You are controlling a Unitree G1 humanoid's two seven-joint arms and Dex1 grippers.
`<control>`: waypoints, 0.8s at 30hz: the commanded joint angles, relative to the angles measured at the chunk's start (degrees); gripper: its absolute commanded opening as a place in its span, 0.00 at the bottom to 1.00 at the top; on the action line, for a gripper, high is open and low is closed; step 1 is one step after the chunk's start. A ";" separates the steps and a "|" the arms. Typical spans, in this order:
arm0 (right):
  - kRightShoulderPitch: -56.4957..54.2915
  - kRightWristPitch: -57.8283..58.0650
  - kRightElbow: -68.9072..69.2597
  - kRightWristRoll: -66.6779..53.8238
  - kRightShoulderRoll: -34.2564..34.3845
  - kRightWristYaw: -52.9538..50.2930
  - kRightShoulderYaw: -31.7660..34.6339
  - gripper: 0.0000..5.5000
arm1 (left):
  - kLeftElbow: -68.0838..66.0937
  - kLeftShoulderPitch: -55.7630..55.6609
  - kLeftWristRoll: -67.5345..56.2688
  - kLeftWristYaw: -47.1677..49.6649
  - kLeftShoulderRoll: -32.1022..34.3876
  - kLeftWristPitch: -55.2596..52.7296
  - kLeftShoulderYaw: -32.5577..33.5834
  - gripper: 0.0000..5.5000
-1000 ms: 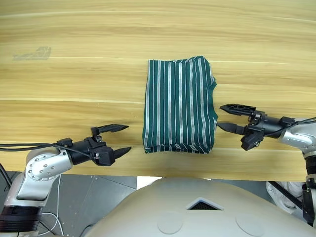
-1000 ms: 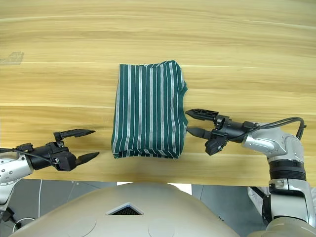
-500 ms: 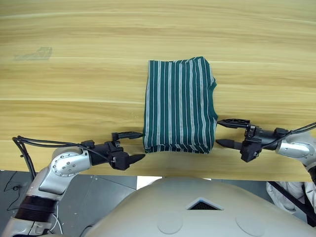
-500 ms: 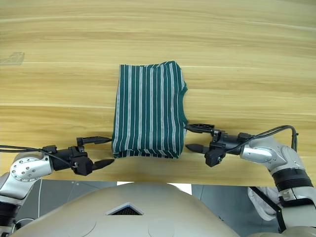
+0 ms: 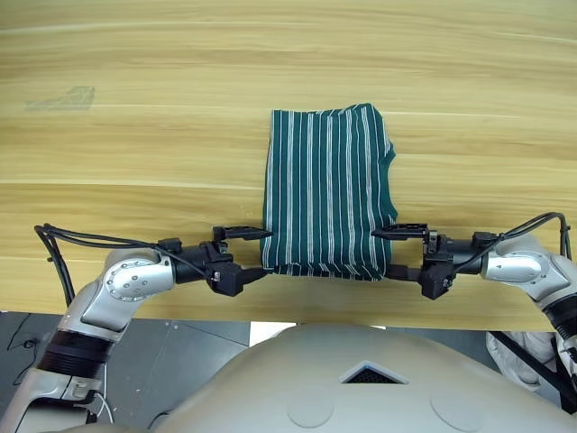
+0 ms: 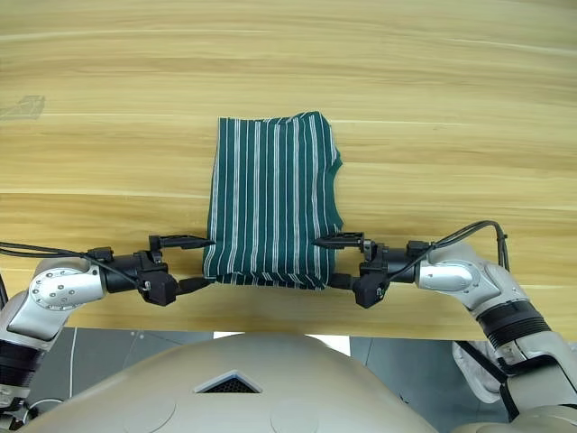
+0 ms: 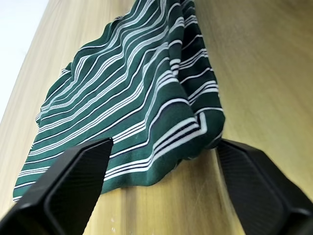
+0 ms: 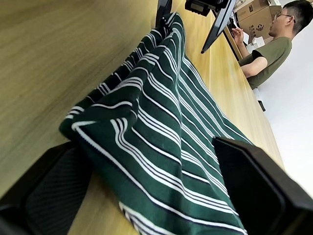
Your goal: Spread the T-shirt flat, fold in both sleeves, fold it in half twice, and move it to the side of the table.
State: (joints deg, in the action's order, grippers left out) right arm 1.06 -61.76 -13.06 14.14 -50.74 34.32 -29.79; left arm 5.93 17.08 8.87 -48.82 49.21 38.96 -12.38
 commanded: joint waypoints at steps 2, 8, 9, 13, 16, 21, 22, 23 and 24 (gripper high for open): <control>1.04 3.20 -1.73 2.85 -0.23 5.11 -3.25 0.72 | -1.16 -0.25 1.86 -0.60 1.21 -0.46 -1.65 0.72; 0.52 3.87 -1.72 2.33 0.07 5.69 -4.01 0.46 | 0.57 0.87 0.11 -1.49 2.09 -1.13 -2.99 0.65; 0.36 3.90 -1.81 2.34 0.16 5.70 -4.08 0.44 | 0.92 1.03 -0.54 -1.68 2.23 -1.47 -3.16 0.63; -0.02 3.98 -2.12 2.18 0.39 5.73 -4.15 0.28 | 3.08 1.52 -4.56 -2.42 2.13 -4.18 -3.27 0.50; 0.10 5.04 -2.13 -0.02 0.56 6.46 -4.33 0.17 | 6.44 2.72 -11.28 -4.03 2.49 -9.64 -2.74 0.41; 0.39 8.57 -1.79 -5.96 0.85 9.46 -4.50 0.00 | 9.47 3.84 -19.39 -6.51 3.29 -16.71 -0.79 0.24; 0.52 9.38 -1.56 -7.11 0.88 10.26 -4.50 0.00 | 9.98 4.00 -20.63 -7.01 3.42 -17.98 -0.32 0.22; 0.62 10.32 -1.41 -8.42 0.93 11.18 -4.54 0.00 | 10.27 4.00 -21.49 -7.41 3.42 -19.03 0.11 0.18; 0.74 11.18 -1.17 -9.64 0.99 12.00 -4.49 0.00 | 10.35 3.95 -21.97 -7.78 3.37 -19.75 0.44 0.15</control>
State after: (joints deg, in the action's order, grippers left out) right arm 1.32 -54.36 -13.42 5.32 -49.82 43.60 -34.02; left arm 15.60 20.92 -11.62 -55.64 51.48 21.12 -13.21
